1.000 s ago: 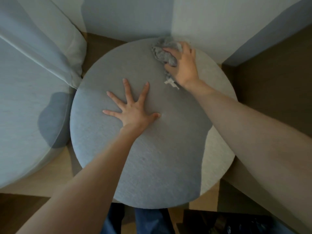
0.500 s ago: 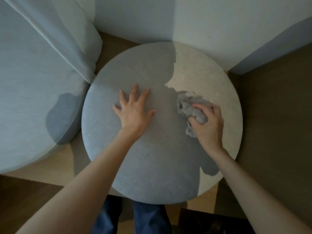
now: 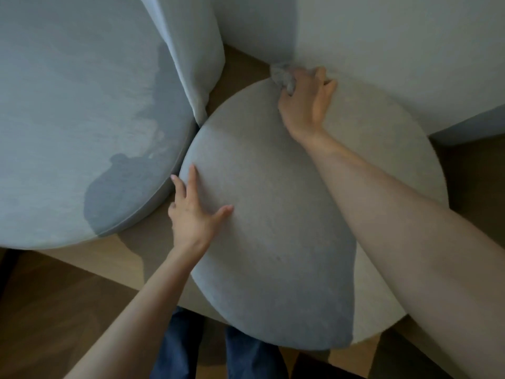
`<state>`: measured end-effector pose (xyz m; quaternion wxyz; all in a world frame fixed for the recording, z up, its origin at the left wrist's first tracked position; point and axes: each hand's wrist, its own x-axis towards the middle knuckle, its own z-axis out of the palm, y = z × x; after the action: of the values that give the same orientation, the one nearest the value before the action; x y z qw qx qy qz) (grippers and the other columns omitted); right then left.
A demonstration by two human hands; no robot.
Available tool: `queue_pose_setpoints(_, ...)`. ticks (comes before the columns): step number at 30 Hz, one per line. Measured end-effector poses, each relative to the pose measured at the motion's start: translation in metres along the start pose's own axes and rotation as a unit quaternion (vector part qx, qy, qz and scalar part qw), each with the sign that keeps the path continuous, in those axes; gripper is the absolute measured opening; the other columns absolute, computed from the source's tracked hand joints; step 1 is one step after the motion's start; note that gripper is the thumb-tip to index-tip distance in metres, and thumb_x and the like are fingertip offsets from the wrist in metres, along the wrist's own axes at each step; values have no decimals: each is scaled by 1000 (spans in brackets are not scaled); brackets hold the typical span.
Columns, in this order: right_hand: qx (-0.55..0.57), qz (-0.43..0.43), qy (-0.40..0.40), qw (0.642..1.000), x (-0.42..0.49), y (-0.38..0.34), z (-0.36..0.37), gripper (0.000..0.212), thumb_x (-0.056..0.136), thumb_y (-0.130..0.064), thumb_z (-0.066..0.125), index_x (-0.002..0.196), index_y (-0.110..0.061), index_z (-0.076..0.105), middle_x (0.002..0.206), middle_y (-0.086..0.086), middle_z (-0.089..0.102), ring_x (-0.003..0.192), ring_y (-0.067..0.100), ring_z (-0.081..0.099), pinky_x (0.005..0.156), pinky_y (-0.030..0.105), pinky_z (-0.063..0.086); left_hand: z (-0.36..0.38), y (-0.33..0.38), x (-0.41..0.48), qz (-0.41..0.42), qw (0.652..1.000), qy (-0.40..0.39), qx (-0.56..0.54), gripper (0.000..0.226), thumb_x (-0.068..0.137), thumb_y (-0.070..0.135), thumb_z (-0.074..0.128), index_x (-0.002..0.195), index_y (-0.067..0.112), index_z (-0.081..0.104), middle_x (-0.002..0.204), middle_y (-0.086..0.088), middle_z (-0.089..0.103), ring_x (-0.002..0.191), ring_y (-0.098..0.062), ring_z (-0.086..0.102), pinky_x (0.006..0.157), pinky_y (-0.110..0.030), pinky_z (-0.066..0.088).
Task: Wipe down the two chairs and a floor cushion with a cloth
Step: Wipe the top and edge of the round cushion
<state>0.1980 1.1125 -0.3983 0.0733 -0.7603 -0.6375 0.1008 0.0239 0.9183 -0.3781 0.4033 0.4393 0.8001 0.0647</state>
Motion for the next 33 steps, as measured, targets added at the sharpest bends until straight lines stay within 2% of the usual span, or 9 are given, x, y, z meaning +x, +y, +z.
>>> queue_pose_setpoints(5,14,-261,-104,960,-65,-68,18,39,91,-30,49,129,-26,56,136,10,43,119,34,39,98,38,35,4,-2,1,0,1000,5,-17,106,79,43,74,152,32,-2,161,-2,-10,143,-42,16,111,-59,25)
queue_pose_setpoints(7,-5,-292,-112,950,-65,-60,16,40,95,-28,46,135,-27,52,141,10,39,120,35,38,95,38,41,3,-1,2,2,1000,0,-16,105,80,43,73,152,32,-3,161,-3,-11,143,-43,14,111,-61,24)
queue_pose_setpoints(11,-32,-236,-70,969,-23,-3,-3,39,96,-23,45,135,-26,52,138,14,42,116,38,42,90,37,39,3,2,4,2,1000,-11,-2,103,83,40,71,152,30,-5,160,-8,-15,141,-49,10,112,-63,18)
queue_pose_setpoints(15,-96,-91,-20,991,3,75,-20,45,96,-31,43,141,-33,43,140,15,39,120,36,42,94,36,30,5,3,3,7,1000,-8,2,102,83,38,71,153,28,-3,159,-11,-15,141,-51,10,112,-63,14)
queue_pose_setpoints(20,-1,61,56,997,-22,47,-7,39,99,-49,37,134,-38,52,140,8,41,119,28,43,97,31,31,6,3,2,13,1000,-6,-1,103,84,37,70,152,27,-6,159,-11,-15,142,-50,7,112,-63,12)
queue_pose_setpoints(24,69,-89,9,994,-63,-7,9,41,99,-47,42,128,-25,60,139,9,42,122,27,36,102,32,29,6,5,2,4,1000,-9,9,103,84,38,70,152,28,-6,159,-11,-15,141,-51,7,110,-65,15)
queue_pose_setpoints(27,72,-188,-29,979,-97,-38,11,33,96,-44,49,126,-35,62,141,8,39,115,31,37,97,32,35,6,5,3,5,1000,-10,18,103,83,39,71,153,27,-5,159,-11,-14,140,-52,11,109,-66,21)
queue_pose_setpoints(30,66,-227,-67,970,-86,-25,8,35,95,-34,53,130,-37,58,144,5,36,122,29,37,99,32,40,6,3,4,9,1000,-12,23,103,83,40,71,153,28,-4,159,-12,-13,140,-51,15,107,-66,24)
queue_pose_setpoints(33,111,-174,-36,978,-50,24,-7,39,96,-23,52,135,-25,52,133,5,45,116,22,48,88,25,42,6,1,5,13,1000,-9,23,104,82,40,71,152,29,-4,159,-11,-14,140,-49,15,107,-66,24)
